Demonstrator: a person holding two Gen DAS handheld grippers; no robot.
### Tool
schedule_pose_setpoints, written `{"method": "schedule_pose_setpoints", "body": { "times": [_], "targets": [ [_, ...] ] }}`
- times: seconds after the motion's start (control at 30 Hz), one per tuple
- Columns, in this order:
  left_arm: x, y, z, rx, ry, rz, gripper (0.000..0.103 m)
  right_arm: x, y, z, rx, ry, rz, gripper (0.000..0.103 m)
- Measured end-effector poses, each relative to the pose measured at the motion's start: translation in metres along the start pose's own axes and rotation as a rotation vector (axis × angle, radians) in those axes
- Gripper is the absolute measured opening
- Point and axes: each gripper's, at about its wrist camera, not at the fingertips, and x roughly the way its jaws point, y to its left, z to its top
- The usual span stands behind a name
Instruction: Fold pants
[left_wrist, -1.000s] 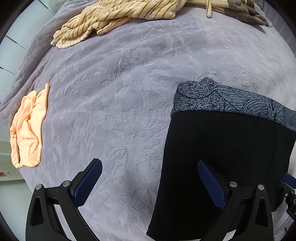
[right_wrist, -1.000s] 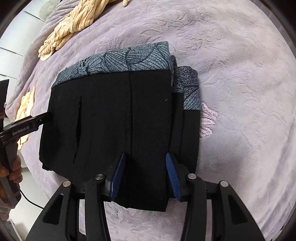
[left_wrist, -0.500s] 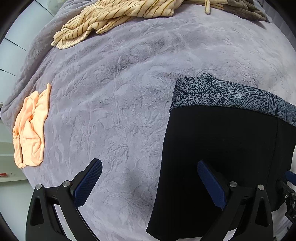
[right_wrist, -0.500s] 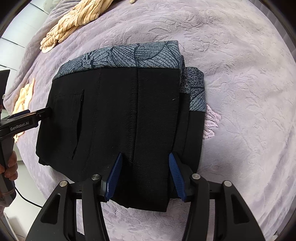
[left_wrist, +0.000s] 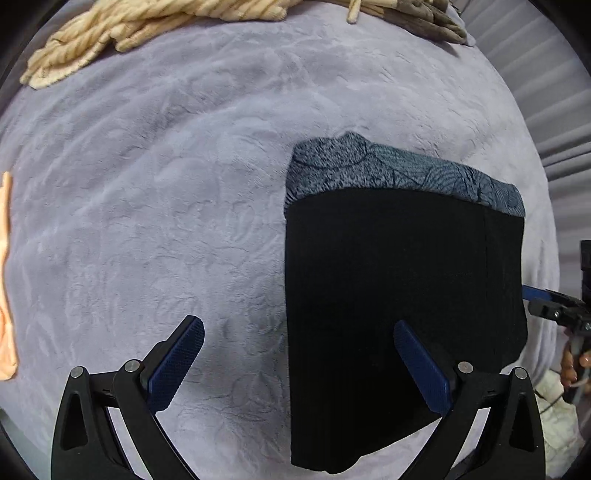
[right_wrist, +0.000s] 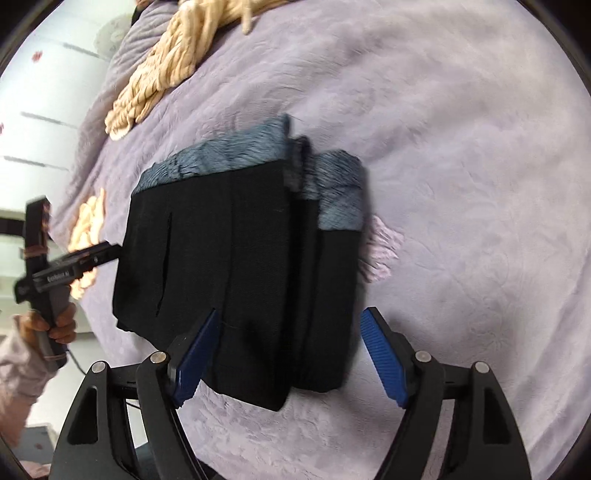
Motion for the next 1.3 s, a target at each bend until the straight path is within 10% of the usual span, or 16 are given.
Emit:
{"method": "schedule_pose_setpoints", "body": {
  "times": [0.17,0.4,0.5,0.63,0.87,1.3],
  "targets": [
    [0.032,0.008,0.006,-0.044,0.027,-0.226,0.103,0.023,-0.032,0.002,0.069,0.031,0.194,0.081],
    [0.051,-0.013,0.013,-0.033,0.019,-0.248,0.103,0.066,-0.037,0.019,0.134,0.044,0.395,0.084],
    [0.051,-0.017,0.014,-0.065,0.037,-0.238,0.102,0.071,-0.039,0.02,0.195,0.044,0.404,0.078],
    [0.03,-0.016,0.008,-0.052,-0.006,-0.279,0.072,0.054,-0.032,0.014,0.198,0.025,0.398,0.056],
    [-0.019,0.008,-0.016,0.006,-0.064,-0.351,0.068,0.013,0.016,-0.003,0.129,-0.063,0.407,0.043],
    [-0.106,0.127,-0.087,0.044,-0.113,-0.175,0.068,0.051,0.156,-0.076,0.189,-0.11,0.473,0.043]
  ]
}}
